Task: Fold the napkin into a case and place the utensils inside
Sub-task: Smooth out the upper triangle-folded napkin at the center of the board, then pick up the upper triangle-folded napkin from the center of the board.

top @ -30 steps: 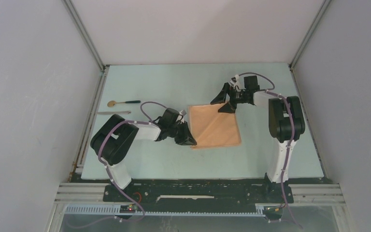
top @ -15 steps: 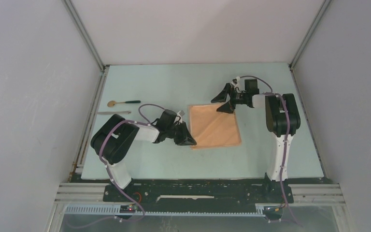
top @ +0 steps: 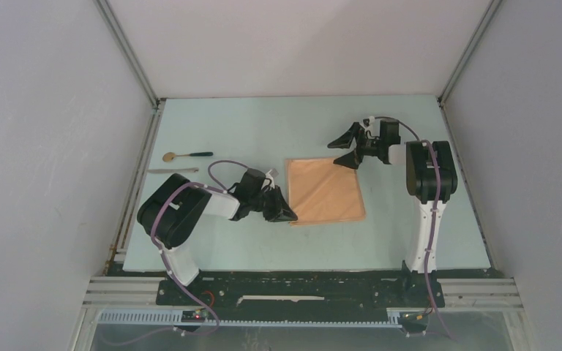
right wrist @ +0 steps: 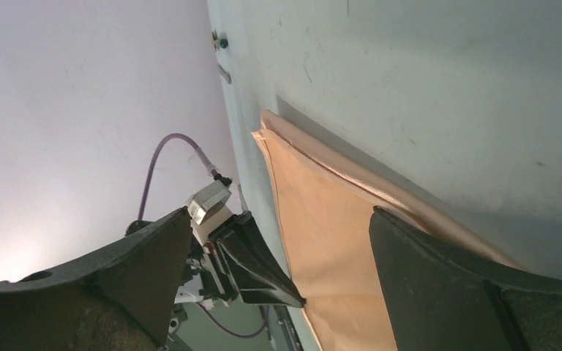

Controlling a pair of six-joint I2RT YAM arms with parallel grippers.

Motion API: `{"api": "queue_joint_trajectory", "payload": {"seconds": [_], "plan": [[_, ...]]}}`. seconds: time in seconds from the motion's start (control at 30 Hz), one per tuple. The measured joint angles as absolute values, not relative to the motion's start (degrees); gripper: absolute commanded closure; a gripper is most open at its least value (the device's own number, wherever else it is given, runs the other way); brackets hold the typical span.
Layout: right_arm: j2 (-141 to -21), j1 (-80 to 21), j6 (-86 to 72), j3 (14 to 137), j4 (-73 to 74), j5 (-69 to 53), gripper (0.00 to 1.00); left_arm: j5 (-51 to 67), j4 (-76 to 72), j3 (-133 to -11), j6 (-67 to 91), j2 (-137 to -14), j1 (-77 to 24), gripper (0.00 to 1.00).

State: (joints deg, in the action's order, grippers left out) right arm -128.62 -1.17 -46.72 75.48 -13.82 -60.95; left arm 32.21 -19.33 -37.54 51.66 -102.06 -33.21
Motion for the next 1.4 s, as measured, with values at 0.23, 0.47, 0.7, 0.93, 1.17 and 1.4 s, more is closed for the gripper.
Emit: {"api": "queue_joint_trajectory", "payload": {"seconds": [0.23,0.47,0.7,0.93,1.17,1.4], "plan": [[-130.5,2.3,-54.7,76.0,-20.7,-61.4,0.0,32.2,-19.4,-37.5,51.7,-102.0,-33.2,0.84],[-132.9,7.2,-56.5,85.1,-18.7,-62.6,0.0,32.2,-16.4,-37.5,52.2,-99.2,-33.2,0.51],[-111.4,3.7,-37.0,83.4,14.6,-42.4,0.0,31.9,-2.9,-44.5,50.2,-86.8,-33.0,0.31],[-86.2,-23.7,-28.5,69.6,29.0,-20.2,0.0,29.7,9.6,-59.1,43.7,-84.2,-27.4,0.11],[-81.3,-35.7,-29.1,59.8,36.7,-7.0,0.03,21.2,20.7,-76.9,37.4,-100.9,-23.9,0.37],[-68.7,-36.8,-30.1,52.1,34.7,-3.2,0.13,18.5,25.6,-84.6,37.2,-114.7,-23.8,0.46]]}}
